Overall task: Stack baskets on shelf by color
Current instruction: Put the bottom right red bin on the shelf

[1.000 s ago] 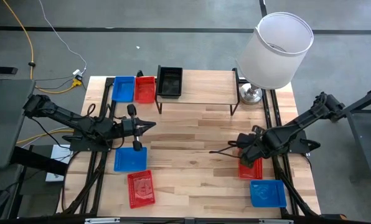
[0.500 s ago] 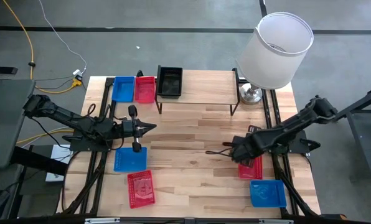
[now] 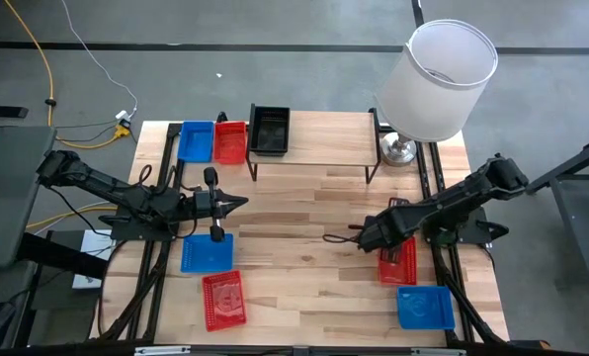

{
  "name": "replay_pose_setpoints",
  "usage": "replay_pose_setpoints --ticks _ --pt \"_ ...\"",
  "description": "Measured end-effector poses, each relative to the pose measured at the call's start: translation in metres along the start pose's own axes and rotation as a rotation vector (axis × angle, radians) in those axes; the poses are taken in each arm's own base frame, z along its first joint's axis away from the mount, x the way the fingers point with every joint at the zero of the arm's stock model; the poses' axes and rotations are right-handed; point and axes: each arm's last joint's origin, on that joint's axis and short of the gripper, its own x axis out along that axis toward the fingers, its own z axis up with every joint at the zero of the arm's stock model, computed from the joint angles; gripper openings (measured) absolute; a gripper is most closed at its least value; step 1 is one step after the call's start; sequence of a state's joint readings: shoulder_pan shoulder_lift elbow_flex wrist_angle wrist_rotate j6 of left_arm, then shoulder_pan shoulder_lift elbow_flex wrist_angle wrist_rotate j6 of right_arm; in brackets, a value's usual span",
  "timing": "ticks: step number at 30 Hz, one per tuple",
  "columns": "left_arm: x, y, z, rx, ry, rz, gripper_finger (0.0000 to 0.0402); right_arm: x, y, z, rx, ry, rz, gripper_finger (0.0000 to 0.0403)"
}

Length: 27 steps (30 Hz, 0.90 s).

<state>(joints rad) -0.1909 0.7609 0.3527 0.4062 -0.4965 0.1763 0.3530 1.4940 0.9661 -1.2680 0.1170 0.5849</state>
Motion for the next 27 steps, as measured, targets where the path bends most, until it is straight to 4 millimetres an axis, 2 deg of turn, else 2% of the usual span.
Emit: replay_pose_setpoints --ticks 3,7,18,22,27 --pt "0.0 0.0 -0.001 -0.004 0.008 -0.001 0.0 0.006 0.001 0.0 -0.005 0.012 0.04 0.0196" --pt "0.0 0.0 -0.002 0.001 0.017 -0.003 0.0 0.027 -0.001 -0.01 -0.003 0.099 0.057 0.0196" --pt "0.0 0.0 -0.001 -0.002 0.011 -0.002 0.0 0.045 0.0 -0.01 -0.003 0.015 0.05 0.0191" --pt "0.0 0.0 -0.001 -0.001 0.012 -0.002 0.0 0.051 0.0 -0.014 0.007 0.063 0.083 0.0145" --pt "0.0 0.0 -0.001 -0.002 0.012 0.002 0.0 0.048 0.003 -0.012 0.005 0.076 0.142 0.0027"
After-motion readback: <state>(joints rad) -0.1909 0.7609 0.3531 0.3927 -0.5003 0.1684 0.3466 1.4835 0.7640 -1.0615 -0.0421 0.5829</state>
